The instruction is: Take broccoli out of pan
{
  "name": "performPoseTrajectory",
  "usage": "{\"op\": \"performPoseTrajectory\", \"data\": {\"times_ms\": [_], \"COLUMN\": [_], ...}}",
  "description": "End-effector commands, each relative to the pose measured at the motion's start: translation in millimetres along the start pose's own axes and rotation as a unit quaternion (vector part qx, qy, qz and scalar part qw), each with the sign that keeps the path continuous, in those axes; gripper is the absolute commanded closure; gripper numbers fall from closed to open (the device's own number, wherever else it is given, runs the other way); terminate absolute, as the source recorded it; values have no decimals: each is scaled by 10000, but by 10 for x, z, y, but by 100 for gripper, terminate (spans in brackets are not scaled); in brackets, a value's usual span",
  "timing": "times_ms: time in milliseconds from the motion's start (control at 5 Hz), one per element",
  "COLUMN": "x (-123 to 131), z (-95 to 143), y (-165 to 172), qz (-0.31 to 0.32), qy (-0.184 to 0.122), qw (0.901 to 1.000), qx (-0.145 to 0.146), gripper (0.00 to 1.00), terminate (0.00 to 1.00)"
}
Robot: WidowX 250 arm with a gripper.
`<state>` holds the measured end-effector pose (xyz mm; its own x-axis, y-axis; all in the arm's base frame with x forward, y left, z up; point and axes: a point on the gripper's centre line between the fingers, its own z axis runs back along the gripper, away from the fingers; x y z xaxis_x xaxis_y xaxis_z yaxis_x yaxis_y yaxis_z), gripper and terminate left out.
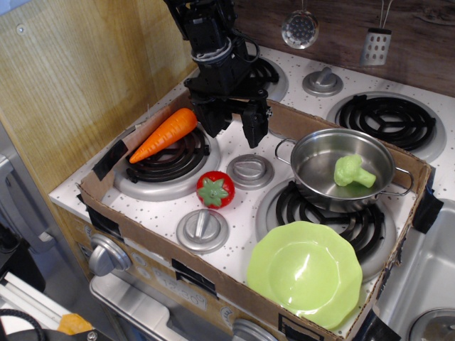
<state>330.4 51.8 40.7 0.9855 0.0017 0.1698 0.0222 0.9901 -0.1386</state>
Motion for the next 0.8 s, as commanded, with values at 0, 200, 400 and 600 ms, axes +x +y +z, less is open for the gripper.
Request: {"op": "performPoseTrajectory", "data": {"times_ms": [0, 200, 400, 600], "x": [0, 86, 136, 8], "z": [0, 265, 500, 515], "y": [0, 0, -27, -109], "qz": [0, -291, -355, -184], "qy": [0, -131, -84, -135], "qw": [10000, 9983, 9966, 9975], "qx": [0, 491, 739, 673], "gripper": [0, 0, 0, 0], "terminate": [0, 0, 0, 0]}}
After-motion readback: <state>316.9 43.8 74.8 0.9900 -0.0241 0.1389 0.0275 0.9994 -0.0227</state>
